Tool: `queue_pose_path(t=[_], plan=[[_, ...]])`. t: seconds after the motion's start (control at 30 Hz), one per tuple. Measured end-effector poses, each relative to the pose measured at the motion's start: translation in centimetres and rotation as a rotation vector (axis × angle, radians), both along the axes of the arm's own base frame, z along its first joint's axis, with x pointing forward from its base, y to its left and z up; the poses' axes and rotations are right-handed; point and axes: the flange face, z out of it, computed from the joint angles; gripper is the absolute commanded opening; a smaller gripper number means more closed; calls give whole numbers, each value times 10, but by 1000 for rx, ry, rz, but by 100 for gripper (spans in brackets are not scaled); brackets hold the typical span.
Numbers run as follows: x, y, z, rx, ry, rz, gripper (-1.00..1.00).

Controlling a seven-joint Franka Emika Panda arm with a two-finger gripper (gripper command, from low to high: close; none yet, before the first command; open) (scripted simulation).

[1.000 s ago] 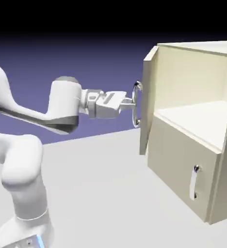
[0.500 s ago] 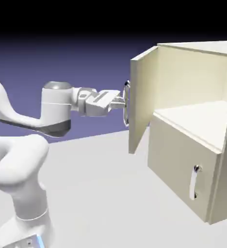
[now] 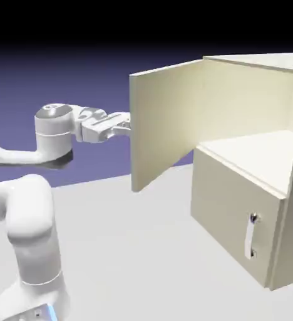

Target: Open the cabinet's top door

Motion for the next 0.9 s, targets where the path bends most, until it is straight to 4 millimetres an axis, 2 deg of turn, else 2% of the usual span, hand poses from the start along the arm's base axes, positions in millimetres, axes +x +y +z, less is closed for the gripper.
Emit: queue_pose_path(t=[0.2,0.4,0.67,0.9], plan=[[-11,59,0,0,0,-142,-100],[-15,117,0,0,0,-282,-100],[-8,186,0,0,0,-446,-100],[5,237,0,0,0,-573,-100]])
